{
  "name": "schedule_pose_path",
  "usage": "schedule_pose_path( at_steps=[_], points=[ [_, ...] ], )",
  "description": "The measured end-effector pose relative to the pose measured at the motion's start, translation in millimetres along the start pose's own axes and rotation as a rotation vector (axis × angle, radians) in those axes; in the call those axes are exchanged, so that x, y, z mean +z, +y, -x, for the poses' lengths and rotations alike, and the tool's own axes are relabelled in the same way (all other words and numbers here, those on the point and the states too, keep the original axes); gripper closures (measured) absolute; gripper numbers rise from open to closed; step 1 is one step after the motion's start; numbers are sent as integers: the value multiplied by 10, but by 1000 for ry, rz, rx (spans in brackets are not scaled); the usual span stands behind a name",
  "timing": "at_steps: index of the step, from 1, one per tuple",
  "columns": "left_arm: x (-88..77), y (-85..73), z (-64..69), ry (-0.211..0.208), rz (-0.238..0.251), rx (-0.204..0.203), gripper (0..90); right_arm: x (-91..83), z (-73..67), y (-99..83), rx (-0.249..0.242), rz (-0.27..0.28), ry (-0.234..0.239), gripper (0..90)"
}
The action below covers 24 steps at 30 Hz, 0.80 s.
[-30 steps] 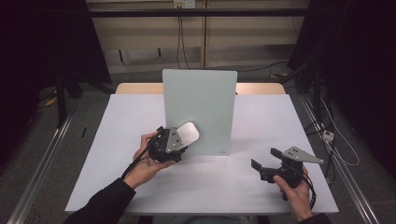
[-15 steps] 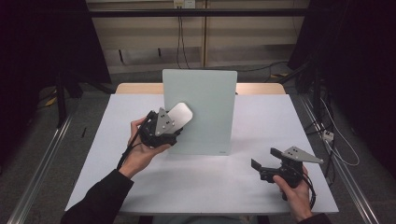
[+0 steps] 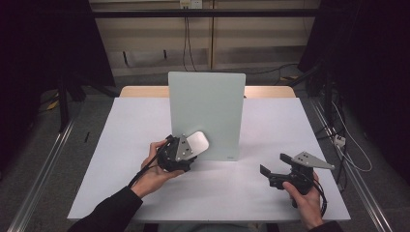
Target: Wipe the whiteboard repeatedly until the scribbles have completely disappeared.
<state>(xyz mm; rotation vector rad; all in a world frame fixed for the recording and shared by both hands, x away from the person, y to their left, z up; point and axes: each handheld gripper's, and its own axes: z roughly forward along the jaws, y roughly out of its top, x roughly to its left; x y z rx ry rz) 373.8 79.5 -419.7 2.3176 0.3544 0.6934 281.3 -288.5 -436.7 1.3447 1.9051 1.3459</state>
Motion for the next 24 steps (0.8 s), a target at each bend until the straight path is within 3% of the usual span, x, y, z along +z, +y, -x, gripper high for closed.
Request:
schedule_pose_path(
  at_steps=[4,15,24],
  points=[
    [-26,31,-58,-2,20,-15,311,-1,-2,1,-1,0,0,72],
    [-290,309,-491,101,120,-87,311,1,0,1,-1,1,1,72],
    [-413,470,-697,176,170,-117,311,4,-1,2,0,2,2,72]
  ],
)
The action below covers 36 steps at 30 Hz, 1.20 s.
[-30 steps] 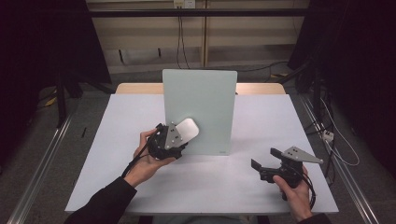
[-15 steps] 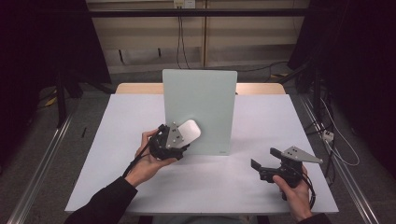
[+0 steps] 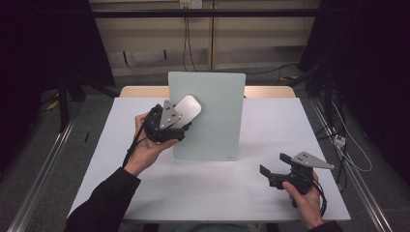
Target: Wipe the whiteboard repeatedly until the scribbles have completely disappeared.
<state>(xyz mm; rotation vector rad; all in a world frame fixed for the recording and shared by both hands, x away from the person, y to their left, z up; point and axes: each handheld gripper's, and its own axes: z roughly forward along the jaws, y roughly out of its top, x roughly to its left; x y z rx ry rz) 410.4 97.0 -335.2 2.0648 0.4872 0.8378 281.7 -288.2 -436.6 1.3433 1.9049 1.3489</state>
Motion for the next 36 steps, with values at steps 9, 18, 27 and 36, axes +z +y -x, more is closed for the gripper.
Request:
schedule_pose_path(
  at_steps=[9,18,27,36],
  points=[
    [28,-62,96,-25,-23,23,311,-1,1,-1,-1,0,1,72],
    [10,-180,106,-92,-7,-81,311,11,-2,4,0,-1,2,72],
    [-49,-235,59,-154,11,-136,311,18,9,5,9,0,2,71],
    [-81,-308,51,-219,-16,-152,312,3,-1,1,5,0,2,71]
  ],
)
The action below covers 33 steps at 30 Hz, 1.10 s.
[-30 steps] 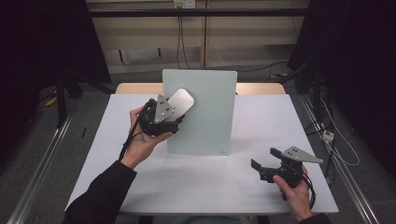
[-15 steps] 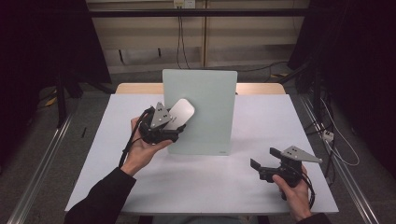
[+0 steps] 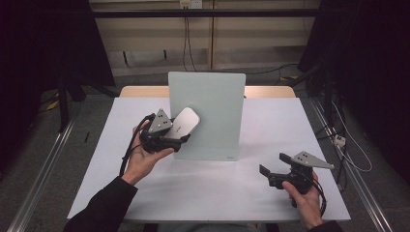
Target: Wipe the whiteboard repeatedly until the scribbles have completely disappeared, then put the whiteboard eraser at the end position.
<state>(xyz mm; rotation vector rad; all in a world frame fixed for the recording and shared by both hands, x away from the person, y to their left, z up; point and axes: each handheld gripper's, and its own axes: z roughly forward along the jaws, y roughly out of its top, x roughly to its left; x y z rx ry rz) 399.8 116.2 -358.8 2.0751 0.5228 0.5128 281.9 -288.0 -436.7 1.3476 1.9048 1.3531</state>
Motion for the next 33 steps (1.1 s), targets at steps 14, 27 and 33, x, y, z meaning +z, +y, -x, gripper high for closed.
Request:
schedule_pose_path(
  at_steps=[14,27,33],
  points=[
    [-36,-37,66,-60,-37,-13,312,5,4,11,1,1,10,71],
    [-53,-53,156,-155,-64,-35,312,21,-4,10,5,-1,7,71],
    [-51,-55,174,-177,-99,-26,312,29,1,10,-1,-2,12,71]
  ],
)
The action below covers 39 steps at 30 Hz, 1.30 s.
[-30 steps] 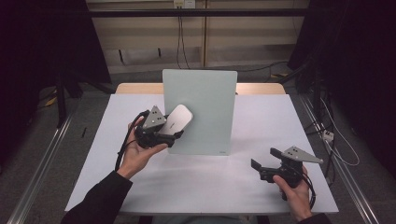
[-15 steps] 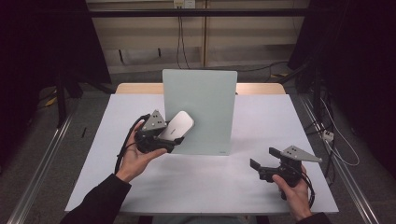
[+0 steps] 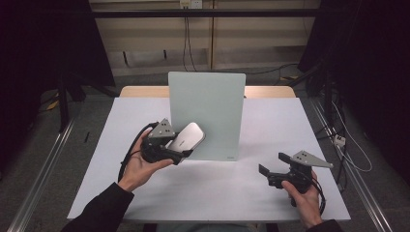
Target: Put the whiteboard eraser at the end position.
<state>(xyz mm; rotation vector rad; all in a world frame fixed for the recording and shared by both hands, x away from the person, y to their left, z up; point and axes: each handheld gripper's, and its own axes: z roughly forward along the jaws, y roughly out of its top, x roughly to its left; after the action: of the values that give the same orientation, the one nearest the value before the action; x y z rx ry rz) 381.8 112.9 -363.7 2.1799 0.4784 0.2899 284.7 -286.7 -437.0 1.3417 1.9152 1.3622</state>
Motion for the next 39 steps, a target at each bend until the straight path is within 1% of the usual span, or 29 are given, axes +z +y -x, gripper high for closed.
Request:
schedule_pose_path(
  at_steps=[1,3,4,6,8,9,11,13,16,22,24,27,28,29,31,33,34,39],
  points=[
    [3,-4,7,-2,-2,-5,312,-4,-4,0,1,1,0,71],
    [9,-13,25,-11,-17,1,312,-7,-5,2,-1,4,3,71],
    [12,-17,36,-12,-29,11,312,-2,-4,4,0,1,4,72],
    [28,-30,58,-30,-40,0,312,11,-8,7,-7,1,8,72],
    [50,-30,88,-21,-79,32,312,15,-19,9,-7,-1,13,71],
    [63,-34,98,-23,-87,36,312,14,-20,9,-10,0,14,72],
    [90,-42,114,-43,-101,46,312,10,-16,8,-8,3,12,72],
    [119,-42,139,-41,-125,74,312,10,-14,8,-7,3,11,72],
    [179,-45,168,-67,-146,73,312,10,-19,8,-7,0,10,72],
    [312,-54,250,-93,-203,97,312,9,-21,8,-12,0,12,71],
    [349,-56,273,-101,-201,93,312,8,-21,8,-12,0,13,71],
    [406,-59,289,-123,-223,93,312,8,-18,7,-11,1,13,71],
    [429,-68,306,-121,-226,95,312,8,-18,7,-11,1,12,71],
    [447,-72,315,-130,-238,101,312,8,-18,6,-10,-2,11,71],
    [486,-84,337,-141,-250,100,311,7,-20,4,-10,-3,13,71],
    [527,-88,350,-151,-269,110,312,5,-22,4,-12,-4,11,71],
    [553,-93,359,-147,-273,112,311,6,-22,4,-11,-5,12,71],
    [669,-99,375,-160,-305,137,311,8,-22,4,-11,-5,11,71]
  ],
)
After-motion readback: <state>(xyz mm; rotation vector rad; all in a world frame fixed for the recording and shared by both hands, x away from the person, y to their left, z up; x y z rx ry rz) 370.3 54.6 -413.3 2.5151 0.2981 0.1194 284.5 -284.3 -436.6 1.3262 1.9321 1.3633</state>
